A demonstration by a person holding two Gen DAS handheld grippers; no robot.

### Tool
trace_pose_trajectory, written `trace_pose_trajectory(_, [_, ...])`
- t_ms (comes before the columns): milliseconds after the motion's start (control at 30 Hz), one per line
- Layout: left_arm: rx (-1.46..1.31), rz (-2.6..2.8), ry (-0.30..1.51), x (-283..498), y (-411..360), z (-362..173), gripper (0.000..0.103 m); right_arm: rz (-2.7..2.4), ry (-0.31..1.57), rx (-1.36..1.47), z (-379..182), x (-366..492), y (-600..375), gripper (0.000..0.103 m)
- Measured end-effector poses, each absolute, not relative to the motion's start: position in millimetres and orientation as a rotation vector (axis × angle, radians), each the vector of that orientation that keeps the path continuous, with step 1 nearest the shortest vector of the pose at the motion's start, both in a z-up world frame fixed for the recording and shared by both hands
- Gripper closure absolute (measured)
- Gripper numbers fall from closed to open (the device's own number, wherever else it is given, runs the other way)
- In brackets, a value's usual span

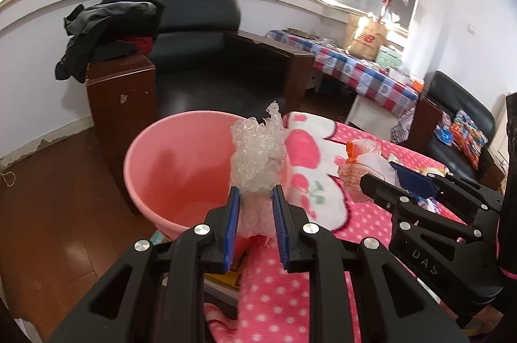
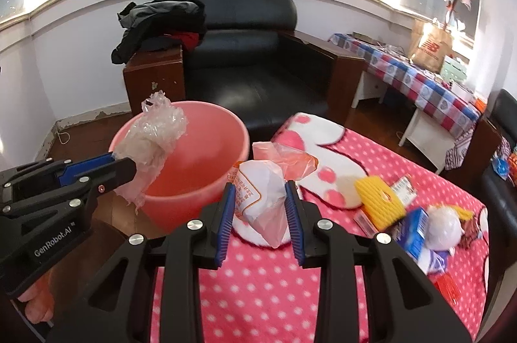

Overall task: Collect trash
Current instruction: 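Carry both items over the pink bucket and open both grippers to drop them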

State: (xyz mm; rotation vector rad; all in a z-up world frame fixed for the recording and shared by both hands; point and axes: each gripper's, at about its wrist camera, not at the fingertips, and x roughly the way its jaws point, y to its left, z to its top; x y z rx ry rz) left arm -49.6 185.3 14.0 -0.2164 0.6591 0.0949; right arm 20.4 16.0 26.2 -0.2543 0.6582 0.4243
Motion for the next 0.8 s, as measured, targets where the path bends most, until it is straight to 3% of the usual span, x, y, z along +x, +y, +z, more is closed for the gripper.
trace_pose_trajectory(800, [-0.211, 0.219, 0.736, 4, 245, -19, 0.083, 0.493, 0.765, -0.276, -5, 80, 87, 0.071])
